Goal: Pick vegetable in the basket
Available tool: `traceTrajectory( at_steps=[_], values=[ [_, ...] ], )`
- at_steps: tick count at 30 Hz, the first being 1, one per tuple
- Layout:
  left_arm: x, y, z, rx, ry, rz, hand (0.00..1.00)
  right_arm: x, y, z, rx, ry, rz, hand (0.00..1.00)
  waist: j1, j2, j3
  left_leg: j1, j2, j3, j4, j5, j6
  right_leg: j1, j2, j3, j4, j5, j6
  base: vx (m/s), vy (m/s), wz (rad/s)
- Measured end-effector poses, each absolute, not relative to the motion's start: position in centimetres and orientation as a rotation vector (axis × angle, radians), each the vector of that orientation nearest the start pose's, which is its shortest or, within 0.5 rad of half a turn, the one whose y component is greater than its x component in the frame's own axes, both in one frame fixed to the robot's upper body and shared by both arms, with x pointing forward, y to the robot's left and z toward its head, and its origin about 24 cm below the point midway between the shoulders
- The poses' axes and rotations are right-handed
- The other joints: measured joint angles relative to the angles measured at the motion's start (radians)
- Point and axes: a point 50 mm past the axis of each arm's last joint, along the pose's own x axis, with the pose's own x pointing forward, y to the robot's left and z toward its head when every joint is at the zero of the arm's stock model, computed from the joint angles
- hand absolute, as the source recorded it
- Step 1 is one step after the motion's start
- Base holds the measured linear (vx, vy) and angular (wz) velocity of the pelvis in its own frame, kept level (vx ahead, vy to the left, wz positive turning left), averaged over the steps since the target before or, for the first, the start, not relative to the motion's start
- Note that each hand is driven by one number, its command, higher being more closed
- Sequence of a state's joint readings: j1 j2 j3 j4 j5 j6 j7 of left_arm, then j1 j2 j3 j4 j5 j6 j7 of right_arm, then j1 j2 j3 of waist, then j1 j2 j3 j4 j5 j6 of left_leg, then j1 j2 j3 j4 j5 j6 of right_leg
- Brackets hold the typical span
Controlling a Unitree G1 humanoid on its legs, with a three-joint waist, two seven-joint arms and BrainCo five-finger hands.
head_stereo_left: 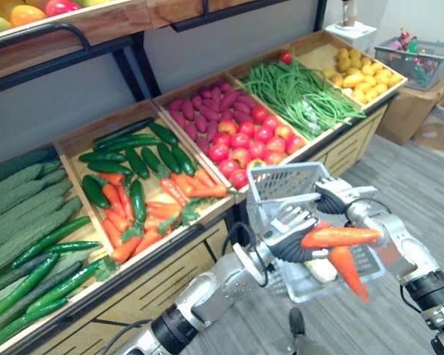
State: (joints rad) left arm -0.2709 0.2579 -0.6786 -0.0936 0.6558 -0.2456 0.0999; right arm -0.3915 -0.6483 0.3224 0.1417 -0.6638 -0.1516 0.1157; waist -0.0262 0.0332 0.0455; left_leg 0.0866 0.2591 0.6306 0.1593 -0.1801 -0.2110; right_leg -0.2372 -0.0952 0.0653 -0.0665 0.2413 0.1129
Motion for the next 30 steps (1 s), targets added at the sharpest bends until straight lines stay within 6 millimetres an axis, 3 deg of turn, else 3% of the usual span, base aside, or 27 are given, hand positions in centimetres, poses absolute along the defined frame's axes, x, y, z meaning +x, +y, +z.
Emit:
traceTrajectory(
  at_steps=[4,18,25,30],
  values=[
    [24.0,1.5,8.6,0.848,-0.635,-0.61,1.0,30.9,-17.4,11.7,-1.373,-0.312,0.387,1.0,-0.002,-0.001,-0.001,0.001,0.001,0.002,-0.001,-0.001,-0.001,0.0,0.002,0.001,0.0,0.0,0.0,0.0,-0.032,-0.02],
    [24.6,-0.7,5.7,0.879,-0.549,-0.584,1.0,30.7,-17.8,11.1,-1.322,-0.245,0.413,1.0,-0.003,-0.031,-0.011,0.037,-0.013,0.041,-0.059,0.01,-0.007,-0.004,0.018,0.035,-0.012,0.0,0.0,0.01,-0.025,-0.07],
    [25.0,-1.3,5.4,0.891,-0.546,-0.571,1.0,30.4,-18.0,10.8,-1.242,-0.204,0.476,1.0,-0.028,-0.041,-0.009,0.042,-0.031,0.045,-0.087,0.011,-0.008,-0.004,0.016,0.052,-0.036,0.005,0.005,0.01,-0.006,-0.05],
    [26.3,-0.6,3.7,0.926,-0.436,-0.554,1.0,30.0,-17.5,11.0,-1.216,-0.215,0.529,1.0,-0.043,-0.052,-0.002,0.041,-0.039,0.044,-0.092,0.011,-0.007,-0.008,0.015,0.056,-0.037,0.005,0.006,0.0,0.0,0.0]
  ],
)
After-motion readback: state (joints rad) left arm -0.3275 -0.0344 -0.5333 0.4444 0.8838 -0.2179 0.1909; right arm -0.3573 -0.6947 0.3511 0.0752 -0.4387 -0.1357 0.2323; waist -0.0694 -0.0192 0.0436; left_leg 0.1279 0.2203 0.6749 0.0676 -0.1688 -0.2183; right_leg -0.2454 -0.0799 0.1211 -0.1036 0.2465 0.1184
